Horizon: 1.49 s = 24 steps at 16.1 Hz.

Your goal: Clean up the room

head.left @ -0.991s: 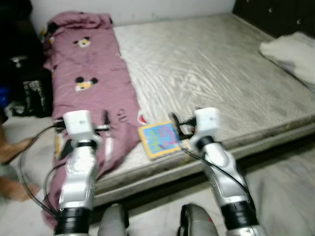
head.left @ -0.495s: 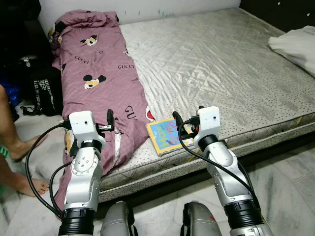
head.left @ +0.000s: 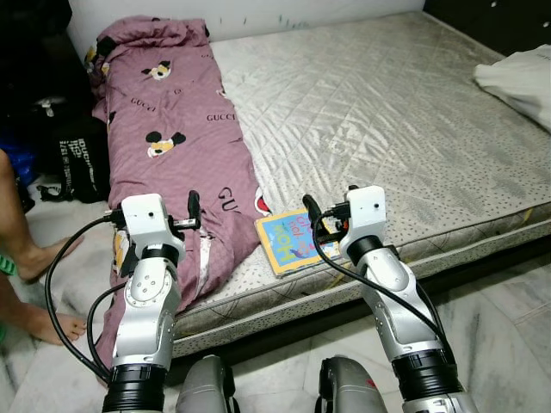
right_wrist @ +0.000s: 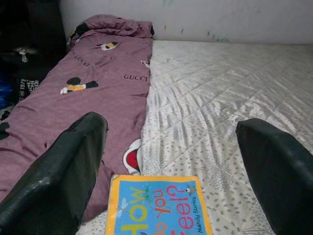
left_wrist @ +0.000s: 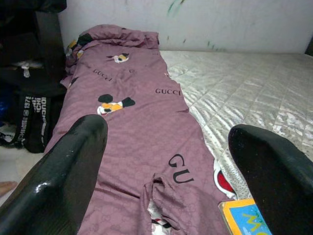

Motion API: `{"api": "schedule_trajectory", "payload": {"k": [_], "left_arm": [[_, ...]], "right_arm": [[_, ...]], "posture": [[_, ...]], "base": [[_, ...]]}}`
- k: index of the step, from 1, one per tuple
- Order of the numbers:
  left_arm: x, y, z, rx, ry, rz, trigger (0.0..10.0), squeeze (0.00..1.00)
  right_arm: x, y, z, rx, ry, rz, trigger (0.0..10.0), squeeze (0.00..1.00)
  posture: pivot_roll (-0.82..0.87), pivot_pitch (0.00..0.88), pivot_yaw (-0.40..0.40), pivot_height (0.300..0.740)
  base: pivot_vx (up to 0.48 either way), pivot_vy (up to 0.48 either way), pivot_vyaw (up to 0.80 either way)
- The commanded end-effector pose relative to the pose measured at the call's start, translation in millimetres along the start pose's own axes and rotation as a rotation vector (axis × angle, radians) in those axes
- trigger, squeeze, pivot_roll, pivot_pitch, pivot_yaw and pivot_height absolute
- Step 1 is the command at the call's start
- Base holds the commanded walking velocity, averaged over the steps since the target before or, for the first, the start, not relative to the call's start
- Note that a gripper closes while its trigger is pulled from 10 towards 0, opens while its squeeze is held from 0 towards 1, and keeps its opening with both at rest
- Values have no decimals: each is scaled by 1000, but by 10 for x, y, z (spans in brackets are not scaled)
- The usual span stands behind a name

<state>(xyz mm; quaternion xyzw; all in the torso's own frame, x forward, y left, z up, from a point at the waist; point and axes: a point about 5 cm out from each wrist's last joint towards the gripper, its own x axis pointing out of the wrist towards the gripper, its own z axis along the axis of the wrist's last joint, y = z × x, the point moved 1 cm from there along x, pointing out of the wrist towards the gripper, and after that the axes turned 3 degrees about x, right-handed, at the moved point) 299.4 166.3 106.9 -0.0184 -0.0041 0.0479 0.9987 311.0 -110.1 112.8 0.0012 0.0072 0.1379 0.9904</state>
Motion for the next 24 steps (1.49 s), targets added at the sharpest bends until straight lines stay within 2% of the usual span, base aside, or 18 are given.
{"api": "schedule_trajectory", "payload": {"k": [1, 4, 6, 9, 17, 24], "left_arm": [[2, 16, 12, 12, -4, -3, 10000, 0], [2, 15, 9, 11, -3, -1, 10000, 0], [3, 6, 1, -14, -2, 4, 10000, 0], [7, 0, 0, -8, 3, 7, 10000, 0], [21, 32, 8, 5, 4, 47, 10000, 0], [30, 83, -1, 2, 9, 73, 10000, 0]], "right_arm": [[17, 6, 38, 3, -15, 5, 10000, 0], [15, 4, 47, 8, -20, 6, 10000, 0], [11, -1, 52, 10, -25, 5, 10000, 0], [8, -3, 56, 10, -30, 4, 10000, 0], [10, -7, 61, 9, -30, 6, 10000, 0], [18, -14, 48, 8, -22, 2, 10000, 0]], "posture": [[-133, 43, 33, 667], [-134, 43, 33, 667], [-135, 43, 33, 667], [-135, 43, 33, 667], [-136, 47, 30, 583], [-137, 46, 26, 583]], "base": [[281, 0, 0], [271, 0, 0], [0, 0, 0], [0, 0, 0], [0, 0, 0], [0, 0, 0]]}}
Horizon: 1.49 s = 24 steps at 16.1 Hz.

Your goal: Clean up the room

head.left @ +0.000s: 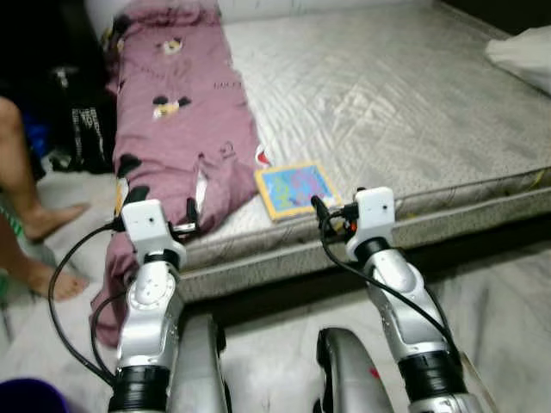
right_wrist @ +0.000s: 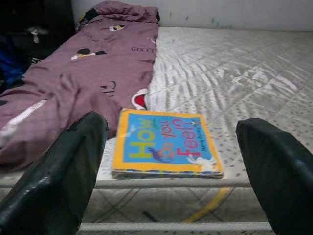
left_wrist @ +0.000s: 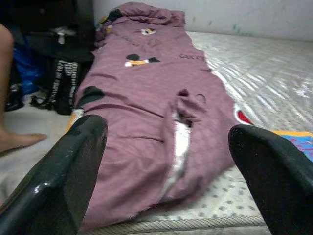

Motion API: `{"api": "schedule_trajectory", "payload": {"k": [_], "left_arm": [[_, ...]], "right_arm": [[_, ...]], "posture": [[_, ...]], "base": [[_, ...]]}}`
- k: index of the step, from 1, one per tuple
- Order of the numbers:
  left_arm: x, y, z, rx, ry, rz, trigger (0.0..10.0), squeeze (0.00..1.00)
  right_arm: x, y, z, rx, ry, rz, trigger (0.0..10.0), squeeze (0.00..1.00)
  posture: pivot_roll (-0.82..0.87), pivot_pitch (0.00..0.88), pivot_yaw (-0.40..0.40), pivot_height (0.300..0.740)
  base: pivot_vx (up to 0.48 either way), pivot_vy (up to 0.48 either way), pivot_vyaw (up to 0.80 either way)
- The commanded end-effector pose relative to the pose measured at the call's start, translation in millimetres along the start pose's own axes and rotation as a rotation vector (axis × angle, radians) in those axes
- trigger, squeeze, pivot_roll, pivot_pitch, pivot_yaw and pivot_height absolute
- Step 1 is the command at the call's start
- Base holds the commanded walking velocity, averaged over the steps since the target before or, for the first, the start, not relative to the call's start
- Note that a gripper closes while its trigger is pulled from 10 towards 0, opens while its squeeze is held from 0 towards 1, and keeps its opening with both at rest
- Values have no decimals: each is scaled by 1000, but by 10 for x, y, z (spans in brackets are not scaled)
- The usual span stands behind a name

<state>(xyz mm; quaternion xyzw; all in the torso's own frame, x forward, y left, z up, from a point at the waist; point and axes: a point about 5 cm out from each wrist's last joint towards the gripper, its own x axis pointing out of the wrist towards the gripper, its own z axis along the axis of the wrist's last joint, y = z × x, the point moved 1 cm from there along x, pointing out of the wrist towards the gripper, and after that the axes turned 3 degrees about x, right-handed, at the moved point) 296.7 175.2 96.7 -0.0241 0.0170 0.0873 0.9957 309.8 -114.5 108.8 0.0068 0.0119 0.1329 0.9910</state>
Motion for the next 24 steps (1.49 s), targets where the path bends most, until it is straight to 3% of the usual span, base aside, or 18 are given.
{"api": "schedule_trajectory", "payload": {"k": [1, 6, 18, 24], "left_arm": [[46, -11, 97, 9, -32, -4, 10000, 0], [39, -7, 93, 7, -38, -15, 10000, 0], [33, -41, 85, -7, -37, -28, 10000, 0], [39, -56, 66, -16, -15, -10, 10000, 0]], "right_arm": [[44, 25, 89, -4, -29, 14, 10000, 0], [50, 42, 77, -22, -22, 21, 10000, 0], [43, 36, 74, -23, -21, 15, 10000, 0], [43, 31, 77, -21, -22, 14, 10000, 0]], "posture": [[-133, 46, 23, 583], [-132, 41, 22, 583], [-134, 46, 22, 583], [-138, 51, 22, 583]], "base": [[0, 0, 0], [52, 0, 0], [439, 0, 0], [0, 0, 0]]}}
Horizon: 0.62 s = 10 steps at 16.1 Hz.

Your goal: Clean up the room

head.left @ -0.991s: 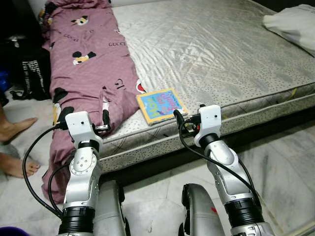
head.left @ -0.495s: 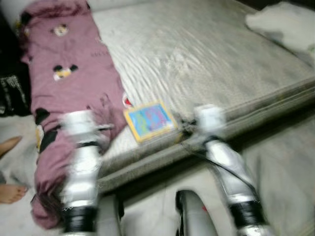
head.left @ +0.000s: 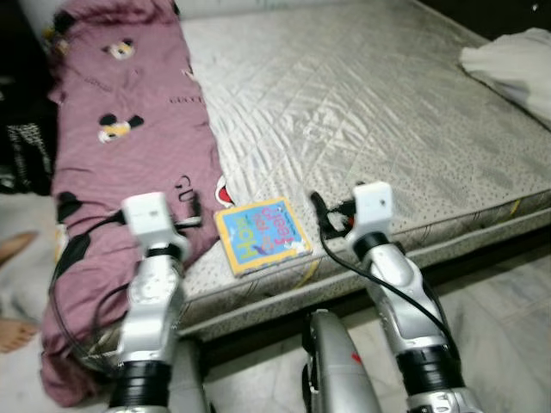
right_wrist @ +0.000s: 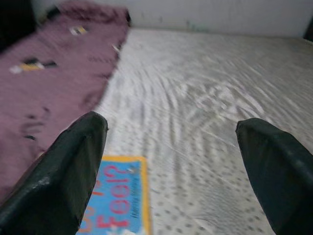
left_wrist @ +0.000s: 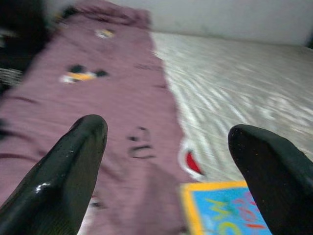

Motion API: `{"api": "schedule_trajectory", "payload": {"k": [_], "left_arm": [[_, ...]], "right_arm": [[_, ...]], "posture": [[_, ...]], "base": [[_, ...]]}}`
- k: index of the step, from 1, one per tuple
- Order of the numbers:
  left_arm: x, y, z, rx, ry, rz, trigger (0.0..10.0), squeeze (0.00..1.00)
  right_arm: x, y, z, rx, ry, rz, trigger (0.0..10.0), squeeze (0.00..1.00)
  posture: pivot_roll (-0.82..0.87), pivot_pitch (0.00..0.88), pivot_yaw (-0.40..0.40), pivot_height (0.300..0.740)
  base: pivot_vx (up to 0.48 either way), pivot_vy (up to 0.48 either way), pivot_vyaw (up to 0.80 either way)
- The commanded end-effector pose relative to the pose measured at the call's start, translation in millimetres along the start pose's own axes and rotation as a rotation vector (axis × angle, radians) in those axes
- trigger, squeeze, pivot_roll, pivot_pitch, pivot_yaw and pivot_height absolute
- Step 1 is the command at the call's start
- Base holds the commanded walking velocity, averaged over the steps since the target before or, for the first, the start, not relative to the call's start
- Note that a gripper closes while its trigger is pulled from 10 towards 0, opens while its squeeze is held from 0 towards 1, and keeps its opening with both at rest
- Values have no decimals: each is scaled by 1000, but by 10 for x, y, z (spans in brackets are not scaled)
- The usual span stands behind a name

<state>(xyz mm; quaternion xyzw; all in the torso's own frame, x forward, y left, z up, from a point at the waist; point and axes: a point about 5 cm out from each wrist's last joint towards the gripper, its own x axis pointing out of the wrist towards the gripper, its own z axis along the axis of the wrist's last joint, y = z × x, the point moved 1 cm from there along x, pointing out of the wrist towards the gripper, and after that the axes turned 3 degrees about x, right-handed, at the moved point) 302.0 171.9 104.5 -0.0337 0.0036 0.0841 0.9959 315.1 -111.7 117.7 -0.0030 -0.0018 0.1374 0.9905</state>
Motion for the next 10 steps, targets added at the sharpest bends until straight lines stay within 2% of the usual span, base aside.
{"api": "schedule_trajectory", "payload": {"k": [1, 6, 8, 10], "left_arm": [[7, 0, -29, 1, 17, 7, 10000, 0], [158, 23, -82, -57, 66, 59, 10000, 0], [208, 19, -110, -78, 83, 68, 10000, 0], [263, 30, -137, -131, 109, 110, 10000, 0]], "right_arm": [[-23, 8, -11, 2, 1, 2, 10000, 0], [-90, -58, -3, -15, 12, -4, 10000, 0], [-116, -102, 5, -30, 20, -8, 10000, 0], [-174, -216, 10, -48, 34, -23, 10000, 0]], "posture": [[-144, 54, 20, 583], [-174, 73, 4, 528], [-187, 84, -3, 528], [-213, 108, -16, 528]], "base": [[0, 0, 0], [0, 0, 0], [0, 0, 0], [0, 0, 0]]}}
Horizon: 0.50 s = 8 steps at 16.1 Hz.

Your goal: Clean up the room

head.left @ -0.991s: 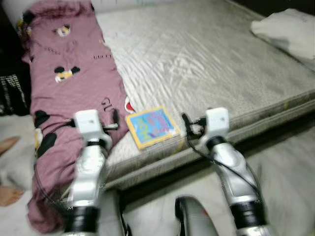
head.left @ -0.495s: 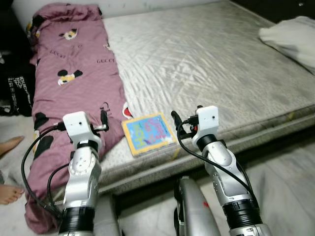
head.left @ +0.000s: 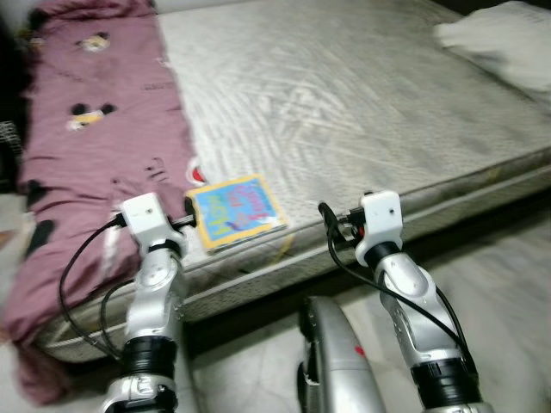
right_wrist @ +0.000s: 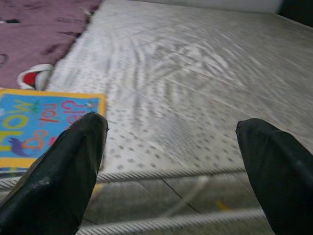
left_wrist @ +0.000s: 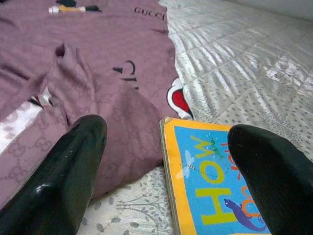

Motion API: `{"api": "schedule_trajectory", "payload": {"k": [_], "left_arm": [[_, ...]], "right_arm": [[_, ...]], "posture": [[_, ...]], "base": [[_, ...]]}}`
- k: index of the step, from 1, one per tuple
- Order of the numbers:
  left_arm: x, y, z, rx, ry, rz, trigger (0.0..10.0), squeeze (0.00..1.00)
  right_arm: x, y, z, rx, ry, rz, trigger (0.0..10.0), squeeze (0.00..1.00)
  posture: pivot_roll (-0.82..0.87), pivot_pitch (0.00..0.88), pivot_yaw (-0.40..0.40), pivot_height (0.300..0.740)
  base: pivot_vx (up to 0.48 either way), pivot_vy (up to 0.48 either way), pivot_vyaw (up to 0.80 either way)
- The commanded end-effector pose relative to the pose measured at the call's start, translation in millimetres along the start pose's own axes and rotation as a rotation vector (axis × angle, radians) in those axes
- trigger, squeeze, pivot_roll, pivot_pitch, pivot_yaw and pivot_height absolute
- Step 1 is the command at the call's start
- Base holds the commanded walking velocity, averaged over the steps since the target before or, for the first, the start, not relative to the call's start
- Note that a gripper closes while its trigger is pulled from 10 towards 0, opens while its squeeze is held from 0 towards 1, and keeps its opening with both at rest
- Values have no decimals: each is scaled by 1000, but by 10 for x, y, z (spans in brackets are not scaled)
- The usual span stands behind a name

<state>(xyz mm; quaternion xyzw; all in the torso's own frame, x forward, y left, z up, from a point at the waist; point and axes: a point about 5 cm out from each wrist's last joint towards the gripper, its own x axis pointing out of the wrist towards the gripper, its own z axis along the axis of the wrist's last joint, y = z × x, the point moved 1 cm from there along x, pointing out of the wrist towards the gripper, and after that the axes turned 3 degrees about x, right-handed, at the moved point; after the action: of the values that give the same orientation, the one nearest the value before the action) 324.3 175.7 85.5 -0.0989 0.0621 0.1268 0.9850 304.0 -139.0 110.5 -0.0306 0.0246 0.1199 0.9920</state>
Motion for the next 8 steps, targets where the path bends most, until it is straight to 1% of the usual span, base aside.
{"api": "schedule_trajectory", "payload": {"k": [1, 3, 4, 5, 6, 8], "left_arm": [[31, 10, 41, -26, -10, 31, 10000, 0], [42, 42, -29, -71, 20, 81, 10000, 0], [41, 56, -49, -80, 29, 94, 10000, 0], [43, 81, -102, -106, 49, 116, 10000, 0], [44, 86, -112, -112, 54, 119, 10000, 0], [93, 114, -154, -143, 91, 129, 10000, 0]], "right_arm": [[-18, -19, 87, -8, -24, 10, 10000, 0], [-72, -86, 86, -31, -8, 2, 10000, 0], [-82, -98, 85, -35, -7, 2, 10000, 0], [-123, -149, 94, -49, -2, -3, 10000, 0], [-135, -167, 93, -55, 0, -5, 10000, 0], [-205, -278, 91, -81, 18, -26, 10000, 0]], "posture": [[-220, 113, -19, 528], [-237, 125, -28, 523], [-239, 126, -29, 518], [-251, 135, -35, 508], [-254, 136, -37, 508], [-271, 144, -43, 508]], "base": [[0, 0, 0], [0, 0, 0], [0, 0, 0], [0, 0, 0], [0, 0, 0], [0, 0, 0]]}}
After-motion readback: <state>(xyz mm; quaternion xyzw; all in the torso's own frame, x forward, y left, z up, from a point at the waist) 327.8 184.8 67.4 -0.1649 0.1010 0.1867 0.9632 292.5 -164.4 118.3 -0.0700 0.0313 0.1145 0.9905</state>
